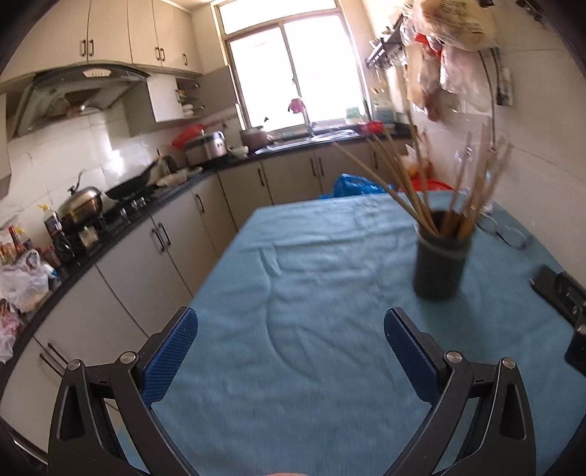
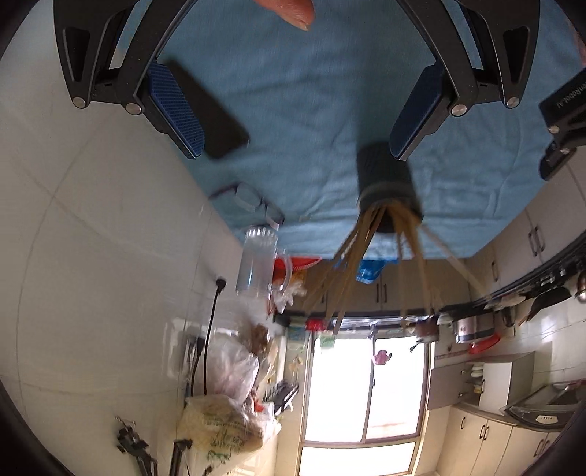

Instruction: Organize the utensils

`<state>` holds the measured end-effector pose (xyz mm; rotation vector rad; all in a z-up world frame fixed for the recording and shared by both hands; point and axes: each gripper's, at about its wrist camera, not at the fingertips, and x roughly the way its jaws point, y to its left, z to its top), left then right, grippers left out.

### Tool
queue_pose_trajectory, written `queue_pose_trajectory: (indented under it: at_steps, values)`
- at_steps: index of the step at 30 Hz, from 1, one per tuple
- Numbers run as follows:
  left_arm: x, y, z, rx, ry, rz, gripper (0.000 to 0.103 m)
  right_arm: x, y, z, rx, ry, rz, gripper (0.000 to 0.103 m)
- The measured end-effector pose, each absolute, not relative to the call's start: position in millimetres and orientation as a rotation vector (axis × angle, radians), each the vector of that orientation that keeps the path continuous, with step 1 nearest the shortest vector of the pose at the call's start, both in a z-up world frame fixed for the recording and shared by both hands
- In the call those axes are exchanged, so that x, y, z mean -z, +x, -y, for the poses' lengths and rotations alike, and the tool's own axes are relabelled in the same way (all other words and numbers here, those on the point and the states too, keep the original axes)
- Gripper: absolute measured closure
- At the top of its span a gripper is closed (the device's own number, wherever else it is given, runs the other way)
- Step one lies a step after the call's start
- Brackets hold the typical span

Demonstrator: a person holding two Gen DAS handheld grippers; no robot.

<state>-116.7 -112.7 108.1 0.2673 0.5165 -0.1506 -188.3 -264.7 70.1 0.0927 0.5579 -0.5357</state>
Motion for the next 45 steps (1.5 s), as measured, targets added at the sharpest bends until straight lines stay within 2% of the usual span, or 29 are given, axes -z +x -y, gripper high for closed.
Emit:
queue_pose_trajectory:
  at_steps: [9,45]
  values:
    - [-89.4,-160.0,83.2,0.144,0.220,-0.547,0.002,-46.6,-234.4,231.5,0.532,0.101,-0.606,0.000]
    - [-66.8,-150.0,83.9,0.167,0.229,-0.617,0.002,-30.5,-227.1,230.7,0.517,0.131,-0.660,0.000]
